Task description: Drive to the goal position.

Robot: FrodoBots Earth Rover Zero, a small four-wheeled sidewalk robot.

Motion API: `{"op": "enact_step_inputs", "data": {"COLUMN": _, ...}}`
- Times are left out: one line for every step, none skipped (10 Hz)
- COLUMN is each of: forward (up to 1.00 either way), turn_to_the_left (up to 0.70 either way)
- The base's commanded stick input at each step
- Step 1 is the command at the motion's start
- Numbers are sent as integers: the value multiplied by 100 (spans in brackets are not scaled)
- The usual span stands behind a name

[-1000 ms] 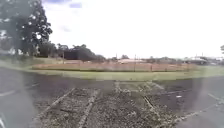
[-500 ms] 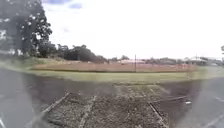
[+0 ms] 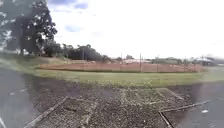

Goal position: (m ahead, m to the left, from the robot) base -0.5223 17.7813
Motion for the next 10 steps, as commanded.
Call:
{"op": "enact_step_inputs", "data": {"forward": 50, "turn_to_the_left": 50}}
{"op": "enact_step_inputs", "data": {"forward": 50, "turn_to_the_left": 50}}
{"op": "enact_step_inputs", "data": {"forward": 50, "turn_to_the_left": 50}}
{"op": "enact_step_inputs", "data": {"forward": 50, "turn_to_the_left": 50}}
{"op": "enact_step_inputs", "data": {"forward": 50, "turn_to_the_left": 50}}
{"op": "enact_step_inputs", "data": {"forward": 50, "turn_to_the_left": 50}}
{"op": "enact_step_inputs", "data": {"forward": 50, "turn_to_the_left": 50}}
{"op": "enact_step_inputs", "data": {"forward": 50, "turn_to_the_left": 50}}
{"op": "enact_step_inputs", "data": {"forward": 50, "turn_to_the_left": 50}}
{"op": "enact_step_inputs", "data": {"forward": 50, "turn_to_the_left": 50}}
